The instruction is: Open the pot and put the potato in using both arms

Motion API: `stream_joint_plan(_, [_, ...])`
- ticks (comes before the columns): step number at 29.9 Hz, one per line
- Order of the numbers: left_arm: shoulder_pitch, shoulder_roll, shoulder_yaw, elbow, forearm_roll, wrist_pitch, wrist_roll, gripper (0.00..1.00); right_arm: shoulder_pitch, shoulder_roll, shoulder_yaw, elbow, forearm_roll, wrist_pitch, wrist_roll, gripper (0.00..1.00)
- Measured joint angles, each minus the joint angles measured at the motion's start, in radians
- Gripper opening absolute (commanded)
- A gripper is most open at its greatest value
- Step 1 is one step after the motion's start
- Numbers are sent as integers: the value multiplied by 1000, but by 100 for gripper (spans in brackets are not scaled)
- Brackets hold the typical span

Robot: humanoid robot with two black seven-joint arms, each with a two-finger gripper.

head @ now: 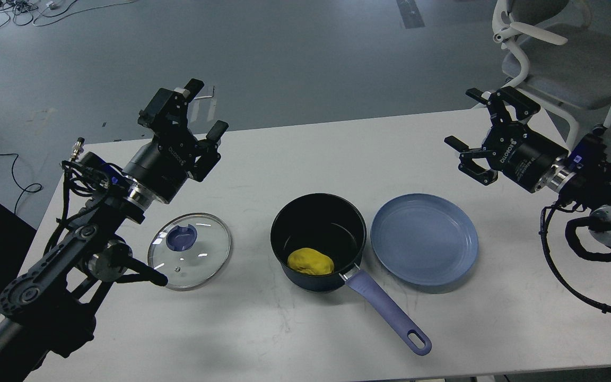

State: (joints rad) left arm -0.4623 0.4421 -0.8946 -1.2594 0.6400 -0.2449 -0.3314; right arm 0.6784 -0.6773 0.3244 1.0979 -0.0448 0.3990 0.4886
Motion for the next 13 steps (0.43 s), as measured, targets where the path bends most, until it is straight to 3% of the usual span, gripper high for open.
stream_joint_plan(13, [40, -91, -25, 38, -13, -2, 4, 97, -69, 15, 59, -1, 3, 9, 0, 100])
